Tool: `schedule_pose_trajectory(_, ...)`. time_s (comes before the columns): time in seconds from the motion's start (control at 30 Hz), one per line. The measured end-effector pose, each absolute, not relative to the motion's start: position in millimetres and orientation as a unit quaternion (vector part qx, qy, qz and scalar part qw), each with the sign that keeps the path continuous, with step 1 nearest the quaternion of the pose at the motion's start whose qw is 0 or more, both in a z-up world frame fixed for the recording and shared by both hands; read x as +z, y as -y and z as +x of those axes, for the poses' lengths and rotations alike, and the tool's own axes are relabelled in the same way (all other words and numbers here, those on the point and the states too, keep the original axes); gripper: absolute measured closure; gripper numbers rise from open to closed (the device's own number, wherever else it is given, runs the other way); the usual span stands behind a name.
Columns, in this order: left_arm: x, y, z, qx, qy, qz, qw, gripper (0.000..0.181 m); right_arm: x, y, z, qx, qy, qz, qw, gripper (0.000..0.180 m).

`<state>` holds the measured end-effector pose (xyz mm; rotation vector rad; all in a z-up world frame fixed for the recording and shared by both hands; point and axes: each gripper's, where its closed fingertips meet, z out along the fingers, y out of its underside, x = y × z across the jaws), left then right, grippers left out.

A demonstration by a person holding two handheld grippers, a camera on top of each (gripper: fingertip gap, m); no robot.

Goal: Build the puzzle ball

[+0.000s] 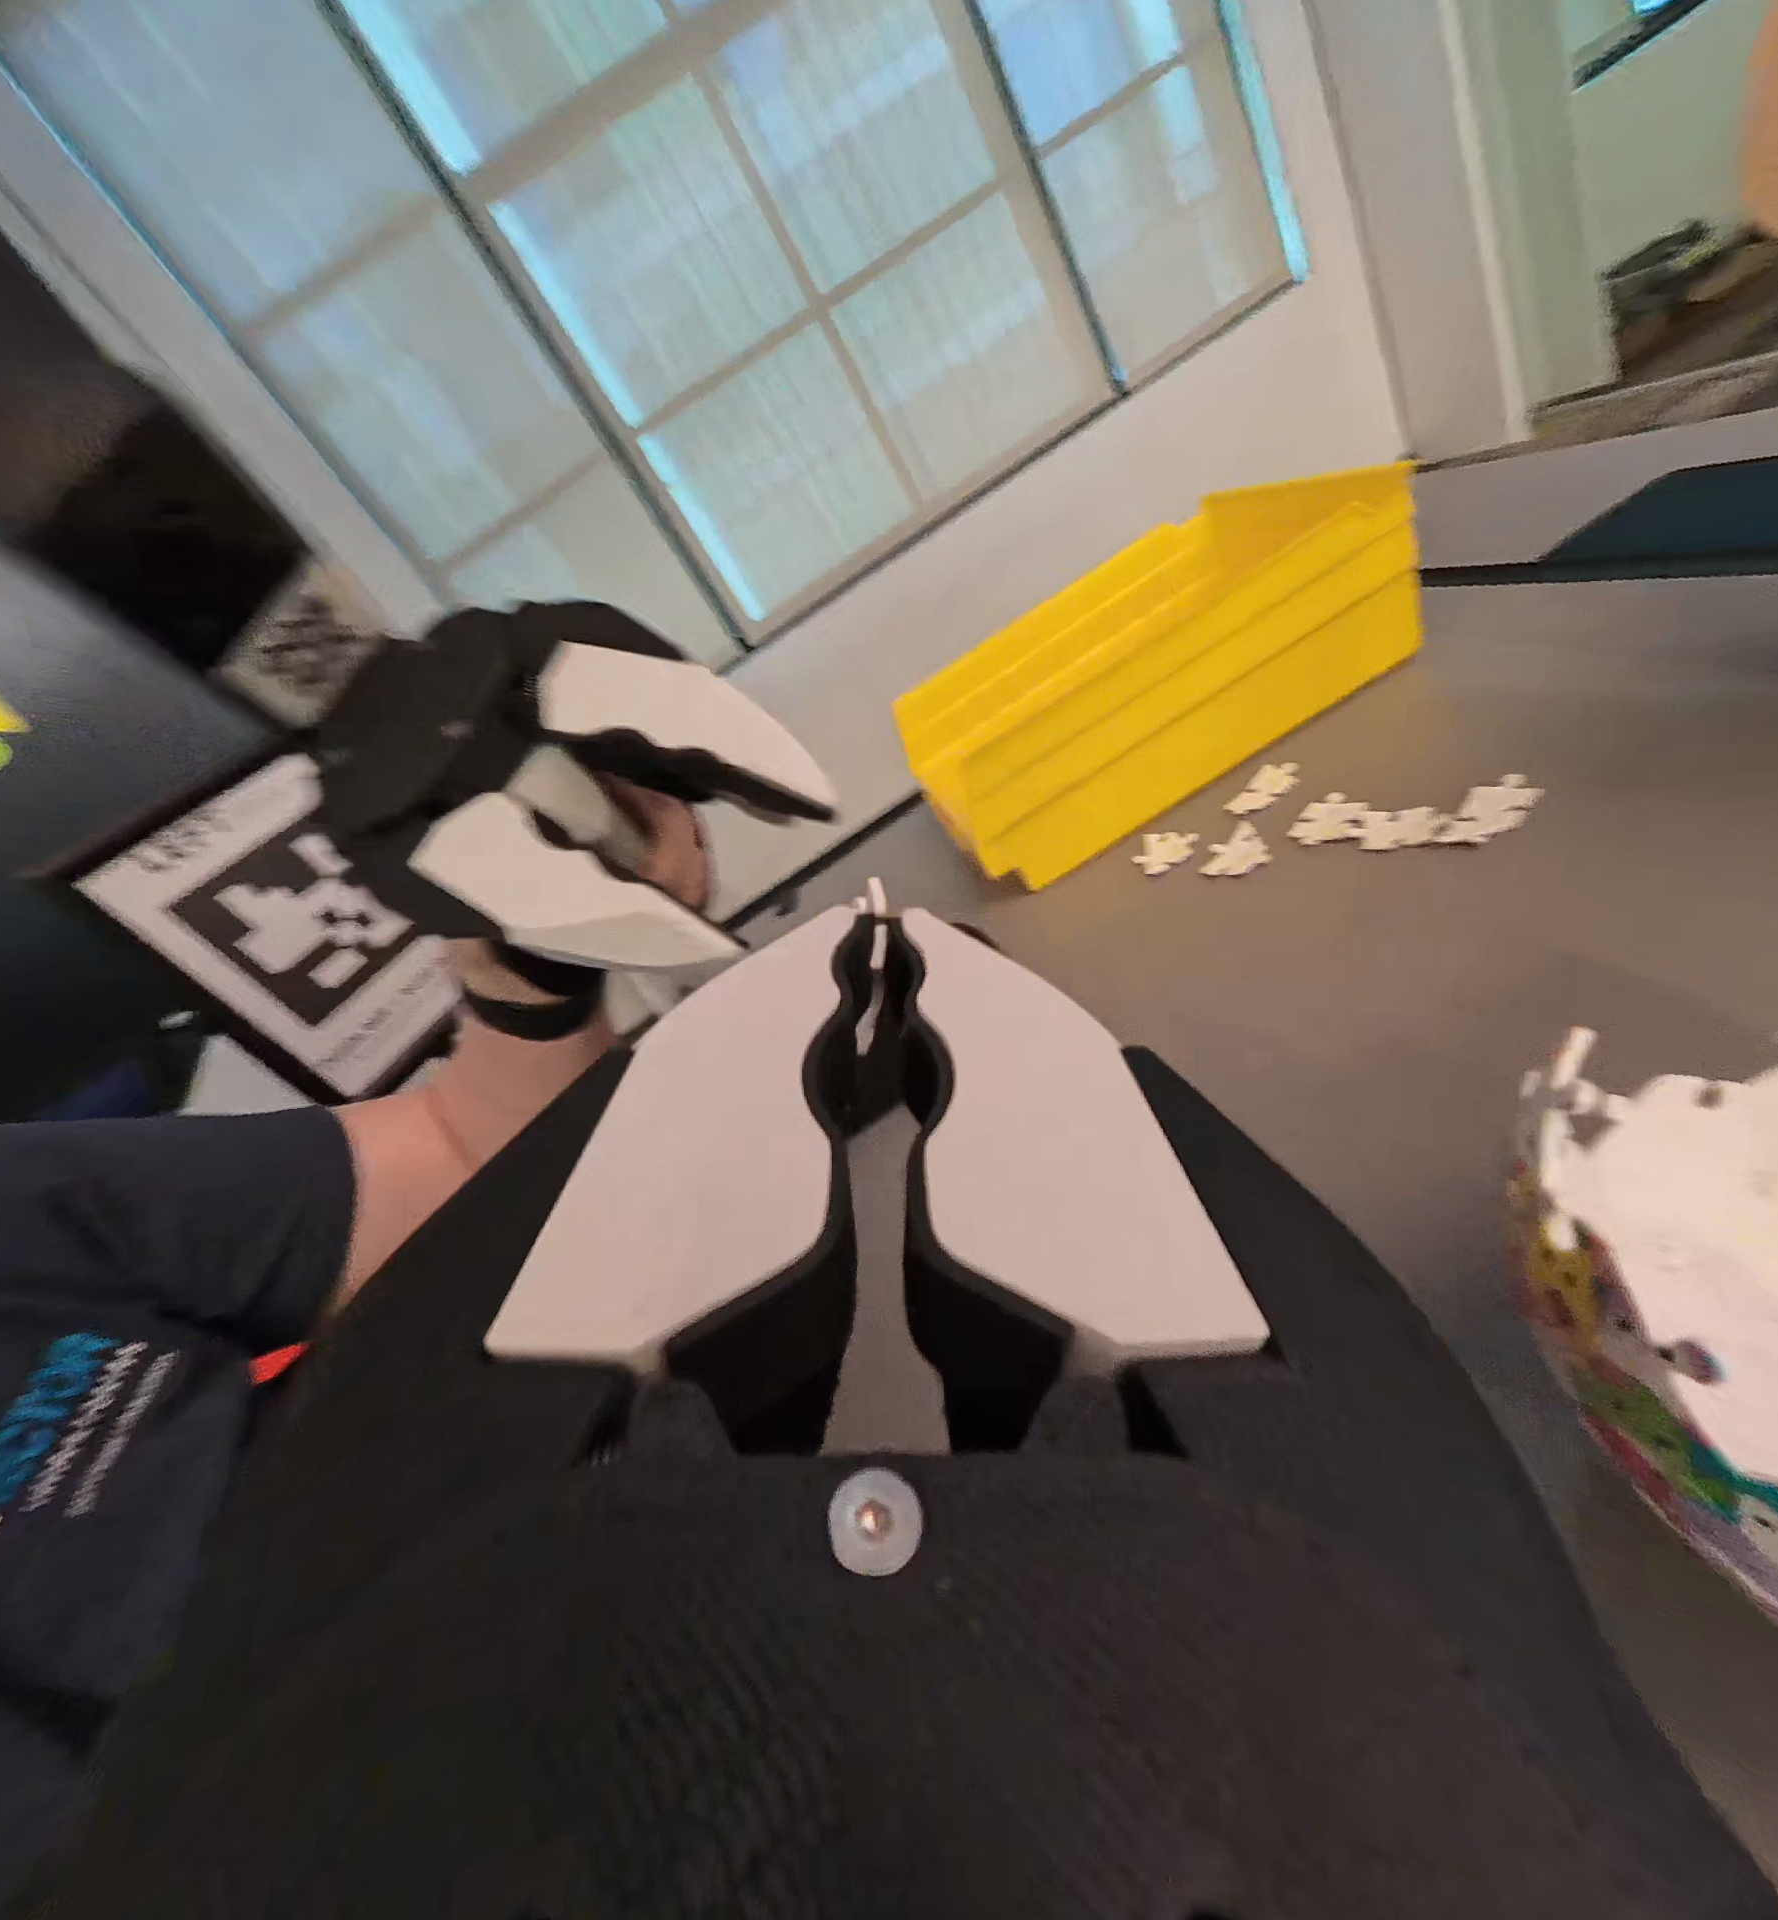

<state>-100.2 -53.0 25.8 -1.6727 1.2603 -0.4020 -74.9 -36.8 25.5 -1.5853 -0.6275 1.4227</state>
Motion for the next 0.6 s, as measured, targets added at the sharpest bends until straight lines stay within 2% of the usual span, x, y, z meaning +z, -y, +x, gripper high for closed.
schedule_pose_trajectory(0.1,6.9,60.4,-82.6,-0.290,-0.502,-0.704,0.410,0.149,32.0,47.2,-73.6,0.602,0.272,-0.610,0.437,0.177)
schedule_pose_trajectory(0.23,7.1,73.3,-63.4,-0.417,-0.488,-0.678,0.357,0.167,32.2,56.4,-76.2,0.562,0.329,-0.601,0.464,0.177)
schedule_pose_trajectory(0.37,8.5,73.7,-60.5,-0.465,-0.475,-0.659,0.351,0.178,33.5,61.1,-75.8,0.548,0.357,-0.591,0.472,0.175)
schedule_pose_trajectory(0.47,9.4,68.3,-63.6,-0.474,-0.460,-0.659,0.359,0.179,40.1,56.8,-66.3,0.538,0.348,-0.584,0.498,0.164)
schedule_pose_trajectory(0.6,9.7,65.2,-66.3,-0.489,-0.444,-0.665,0.348,0.178,51.8,56.3,-53.5,0.543,0.344,-0.564,0.519,0.166)
